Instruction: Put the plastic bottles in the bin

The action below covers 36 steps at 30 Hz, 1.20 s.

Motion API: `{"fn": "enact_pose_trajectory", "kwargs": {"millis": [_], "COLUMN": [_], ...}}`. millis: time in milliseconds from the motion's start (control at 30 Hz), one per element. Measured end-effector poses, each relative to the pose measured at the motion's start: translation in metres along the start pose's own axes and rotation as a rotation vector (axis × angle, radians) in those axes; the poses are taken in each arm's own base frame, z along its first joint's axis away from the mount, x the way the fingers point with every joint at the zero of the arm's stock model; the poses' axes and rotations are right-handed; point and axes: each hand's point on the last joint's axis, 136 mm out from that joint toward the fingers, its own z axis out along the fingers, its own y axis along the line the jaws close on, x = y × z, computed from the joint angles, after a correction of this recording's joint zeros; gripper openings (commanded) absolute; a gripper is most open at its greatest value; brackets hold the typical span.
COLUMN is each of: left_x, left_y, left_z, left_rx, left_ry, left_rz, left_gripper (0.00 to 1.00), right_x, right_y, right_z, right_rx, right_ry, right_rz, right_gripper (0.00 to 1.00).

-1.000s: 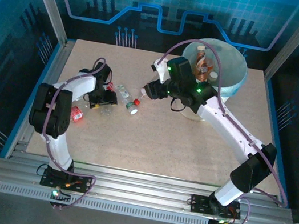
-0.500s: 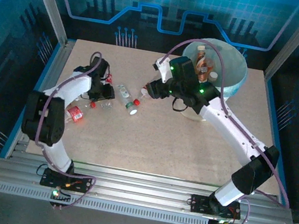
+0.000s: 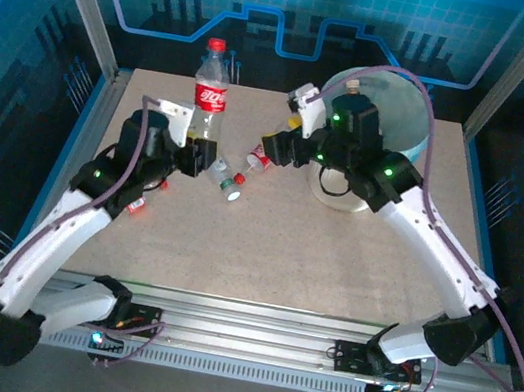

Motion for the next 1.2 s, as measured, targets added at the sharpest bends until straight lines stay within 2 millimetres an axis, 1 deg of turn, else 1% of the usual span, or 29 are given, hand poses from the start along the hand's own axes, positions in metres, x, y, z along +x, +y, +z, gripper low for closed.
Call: {"fn": "enact_pose_trajectory", "kwargs": {"millis": [67, 133, 267, 400, 467, 567, 633, 767, 833, 867, 900, 933, 967, 1000, 1067, 1133, 1200], "left_x": [-0.006, -0.008, 0.004, 0.011, 0.012, 0.013, 0.014, 0.017, 0.017, 0.017, 0.017, 0.017, 0.015, 0.014, 0.010, 0.004, -0.002], "left_y": [-0.018, -0.034, -0.058, -0.073, -0.083, -0.095, -0.100, -0.106, -0.107, -0.107, -0.107, -0.108, -0.109, -0.110, -0.112, -0.112, -0.112], "left_z": [-0.013, -0.021, -0.023, -0.022, -0.022, -0.025, -0.026, -0.028, -0.028, -0.028, -0.028, -0.028, -0.029, -0.029, -0.031, -0.031, -0.033], "left_rx": [0.063, 0.117, 0.215, 0.269, 0.299, 0.340, 0.353, 0.372, 0.373, 0.371, 0.372, 0.372, 0.374, 0.379, 0.381, 0.373, 0.365], "left_ry": [-0.060, -0.098, -0.097, -0.090, -0.094, -0.114, -0.118, -0.120, -0.122, -0.123, -0.124, -0.126, -0.132, -0.139, -0.157, -0.180, -0.202], "left_rz": [0.060, 0.118, 0.209, 0.273, 0.300, 0.343, 0.364, 0.399, 0.409, 0.414, 0.415, 0.415, 0.413, 0.411, 0.408, 0.391, 0.374], "left_gripper": [0.48, 0.49, 0.48, 0.48, 0.48, 0.48, 0.48, 0.48, 0.49, 0.51, 0.53, 0.55, 0.56, 0.58, 0.71, 0.87, 0.99], "right_x": [-0.018, -0.033, -0.059, -0.080, -0.084, -0.083, -0.082, -0.083, -0.084, -0.085, -0.086, -0.086, -0.087, -0.090, -0.092, -0.098, -0.104], "right_y": [0.010, 0.021, 0.040, 0.054, 0.057, 0.057, 0.058, 0.061, 0.062, 0.062, 0.062, 0.060, 0.059, 0.058, 0.058, 0.056, 0.051], "right_z": [-0.013, -0.024, -0.038, -0.047, -0.047, -0.041, -0.037, -0.034, -0.036, -0.038, -0.039, -0.040, -0.040, -0.042, -0.045, -0.050, -0.056], "right_rx": [-0.057, -0.118, -0.217, -0.303, -0.322, -0.331, -0.345, -0.372, -0.379, -0.380, -0.374, -0.366, -0.360, -0.353, -0.346, -0.329, -0.293], "right_ry": [-0.068, -0.119, -0.187, -0.229, -0.235, -0.221, -0.211, -0.192, -0.188, -0.190, -0.192, -0.193, -0.194, -0.201, -0.203, -0.212, -0.229], "right_rz": [0.008, 0.017, 0.036, 0.057, 0.069, 0.088, 0.097, 0.114, 0.117, 0.113, 0.107, 0.098, 0.097, 0.096, 0.095, 0.090, 0.078], "right_gripper": [0.73, 0.75, 0.75, 0.75, 0.74, 0.72, 0.66, 0.50, 0.39, 0.29, 0.16, 0.09, 0.05, 0.04, 0.00, 0.00, 0.00]}}
